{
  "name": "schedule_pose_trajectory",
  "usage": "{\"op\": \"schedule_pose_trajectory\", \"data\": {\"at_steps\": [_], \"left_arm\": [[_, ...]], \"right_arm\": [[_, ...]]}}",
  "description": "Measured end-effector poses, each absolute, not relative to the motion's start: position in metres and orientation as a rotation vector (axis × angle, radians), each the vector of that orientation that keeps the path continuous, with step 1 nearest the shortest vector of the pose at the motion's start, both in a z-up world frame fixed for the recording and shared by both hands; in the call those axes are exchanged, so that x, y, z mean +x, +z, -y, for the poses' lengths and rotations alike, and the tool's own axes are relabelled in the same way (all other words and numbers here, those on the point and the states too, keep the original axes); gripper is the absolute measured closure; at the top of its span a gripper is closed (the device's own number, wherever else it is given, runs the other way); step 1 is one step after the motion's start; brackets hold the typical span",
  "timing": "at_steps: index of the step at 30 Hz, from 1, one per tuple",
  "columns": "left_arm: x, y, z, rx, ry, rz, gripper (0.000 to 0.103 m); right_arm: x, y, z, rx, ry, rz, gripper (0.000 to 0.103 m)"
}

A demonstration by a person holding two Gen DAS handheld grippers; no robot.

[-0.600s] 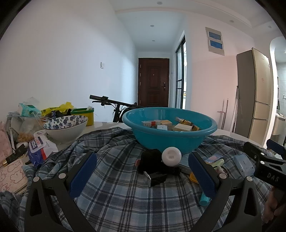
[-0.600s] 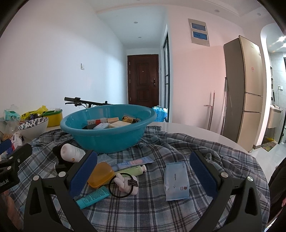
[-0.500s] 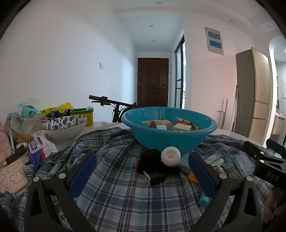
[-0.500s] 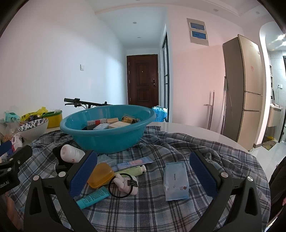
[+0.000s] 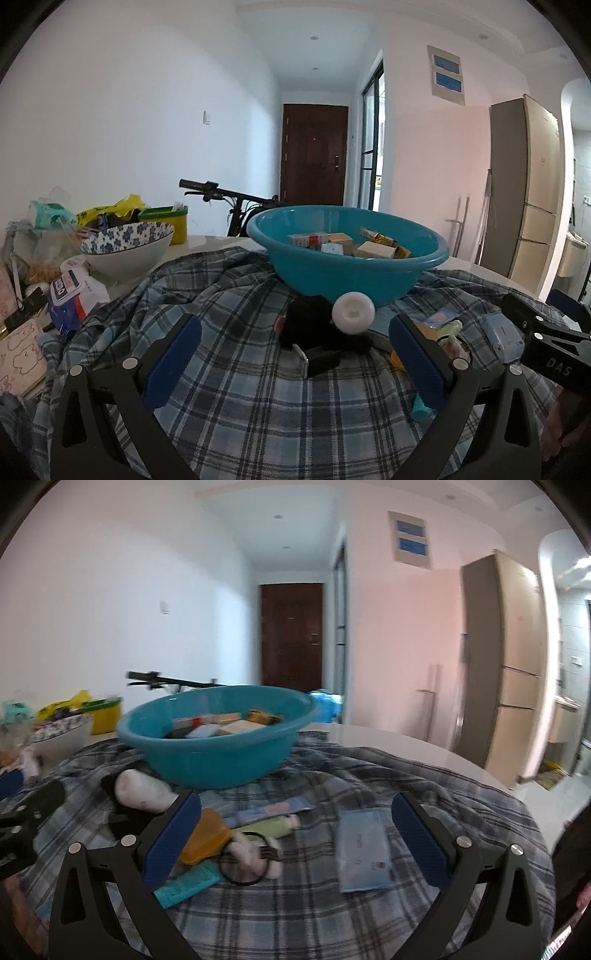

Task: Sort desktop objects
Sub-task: 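Move both tools toward the toiletries on the plaid cloth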

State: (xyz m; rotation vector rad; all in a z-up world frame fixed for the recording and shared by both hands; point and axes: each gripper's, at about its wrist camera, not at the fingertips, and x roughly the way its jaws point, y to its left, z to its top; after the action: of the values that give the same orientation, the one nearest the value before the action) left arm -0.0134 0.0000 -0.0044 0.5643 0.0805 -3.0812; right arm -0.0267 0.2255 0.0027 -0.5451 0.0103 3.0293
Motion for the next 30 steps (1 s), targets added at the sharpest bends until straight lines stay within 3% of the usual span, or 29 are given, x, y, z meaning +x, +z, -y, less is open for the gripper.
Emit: {"op": "schedule_pose_trajectory", "data": {"at_steps": [5, 13, 19, 30], "left_arm": [[-0.012, 0.006, 0.005, 0.697, -3.072, -0.153, 0.000], [-0.022, 0.036, -0.004, 0.795, -3.078, -0.122, 0.000], [-0.023, 0.073, -0.010, 0.687, -3.119, -0.034, 0.000], [-0.025, 0.150, -0.004, 0.387, -3.147, -0.032, 0.000]], "right_arm": [[-0.037, -0.002, -0.226, -0.733, 3.077, -0.092, 0.007], [-0.022, 0.037, -0.218, -0.622, 3.136, -0.051, 0.007], [-0.019, 0.081, -0.218, -0.508, 3.193, -0.058, 0.007], [-0.016, 0.153, -0.214, -0.268, 3.222, -0.028, 0.007]]}}
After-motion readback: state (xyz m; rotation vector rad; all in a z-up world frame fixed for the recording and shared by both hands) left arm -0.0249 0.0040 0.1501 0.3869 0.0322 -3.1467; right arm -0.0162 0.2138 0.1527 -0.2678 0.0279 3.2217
